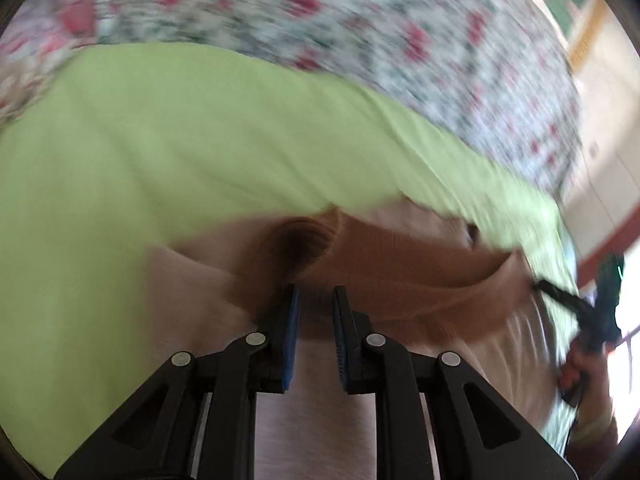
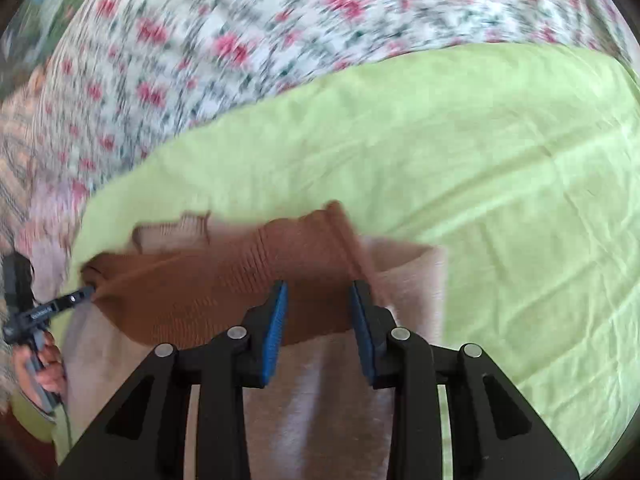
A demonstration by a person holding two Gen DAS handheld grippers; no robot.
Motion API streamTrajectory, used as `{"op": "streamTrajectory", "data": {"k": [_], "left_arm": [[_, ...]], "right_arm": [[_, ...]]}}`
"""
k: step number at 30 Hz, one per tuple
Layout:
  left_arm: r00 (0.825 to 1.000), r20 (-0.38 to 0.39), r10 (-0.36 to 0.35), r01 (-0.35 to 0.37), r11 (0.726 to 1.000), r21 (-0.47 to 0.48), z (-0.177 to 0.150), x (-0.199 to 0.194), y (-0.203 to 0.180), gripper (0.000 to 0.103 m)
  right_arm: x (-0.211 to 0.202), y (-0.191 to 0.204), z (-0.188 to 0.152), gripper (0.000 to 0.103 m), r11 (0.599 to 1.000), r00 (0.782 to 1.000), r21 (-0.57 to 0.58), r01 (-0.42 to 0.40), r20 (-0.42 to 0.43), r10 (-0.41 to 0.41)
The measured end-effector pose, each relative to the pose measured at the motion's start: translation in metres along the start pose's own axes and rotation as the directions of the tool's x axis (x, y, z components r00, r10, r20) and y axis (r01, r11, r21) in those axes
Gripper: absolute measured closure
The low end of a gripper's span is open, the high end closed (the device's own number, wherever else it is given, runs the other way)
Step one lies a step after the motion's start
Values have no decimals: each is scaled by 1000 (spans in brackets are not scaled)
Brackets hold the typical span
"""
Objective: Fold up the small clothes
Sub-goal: 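Fold the hem up toward the collar with both grippers and release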
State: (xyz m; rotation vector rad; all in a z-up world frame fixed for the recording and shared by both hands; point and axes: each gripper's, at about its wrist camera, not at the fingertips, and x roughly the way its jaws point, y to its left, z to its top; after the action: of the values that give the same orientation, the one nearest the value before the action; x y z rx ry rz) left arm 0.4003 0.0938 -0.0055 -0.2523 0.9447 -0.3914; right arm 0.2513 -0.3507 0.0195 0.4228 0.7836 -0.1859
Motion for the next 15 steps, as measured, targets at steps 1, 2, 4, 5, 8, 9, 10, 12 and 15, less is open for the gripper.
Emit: {"op": "streamTrajectory", "data": {"k": [1, 2, 4, 5, 8, 9, 10, 12, 15], "left_arm": [[1000, 15, -9, 9, 1000, -25, 0, -6, 5, 82], [999, 29, -22, 23, 999, -47, -1, -12, 8, 81], [999, 48, -19, 21, 998, -54, -14, -27, 7, 77], [999, 51, -19, 22, 998, -53, -19, -31, 4, 77], [997, 62, -47, 51, 997, -57, -51, -57, -10, 75], [996, 67, -64, 69, 996, -64, -65, -66, -14, 74], [994, 71, -80, 85, 994, -67, -76, -74, -20, 74], [993, 73, -97, 103, 992, -79, -100, -86, -28, 71], [990, 70, -123, 130, 985, -109, -133, -101, -39, 70]], "right_arm": [[-9, 2, -5, 69, 1000, 1000, -4, -10, 10, 10], [-12, 8, -10, 69, 1000, 1000, -9, -20, 11, 20], [-21, 17, -20, 69, 998, 998, -10, -55, 4, 55], [-25, 22, -24, 69, 998, 998, -11, -67, 1, 67], [-37, 38, -50, 68, 994, 994, -20, -111, -16, 110], [-42, 43, -59, 68, 992, 992, -22, -127, -21, 126], [-45, 47, -67, 68, 990, 990, -24, -137, -26, 136], [-53, 54, -86, 68, 987, 987, -29, -159, -41, 157], [-60, 60, -106, 68, 984, 983, -21, -176, -50, 175]]}}
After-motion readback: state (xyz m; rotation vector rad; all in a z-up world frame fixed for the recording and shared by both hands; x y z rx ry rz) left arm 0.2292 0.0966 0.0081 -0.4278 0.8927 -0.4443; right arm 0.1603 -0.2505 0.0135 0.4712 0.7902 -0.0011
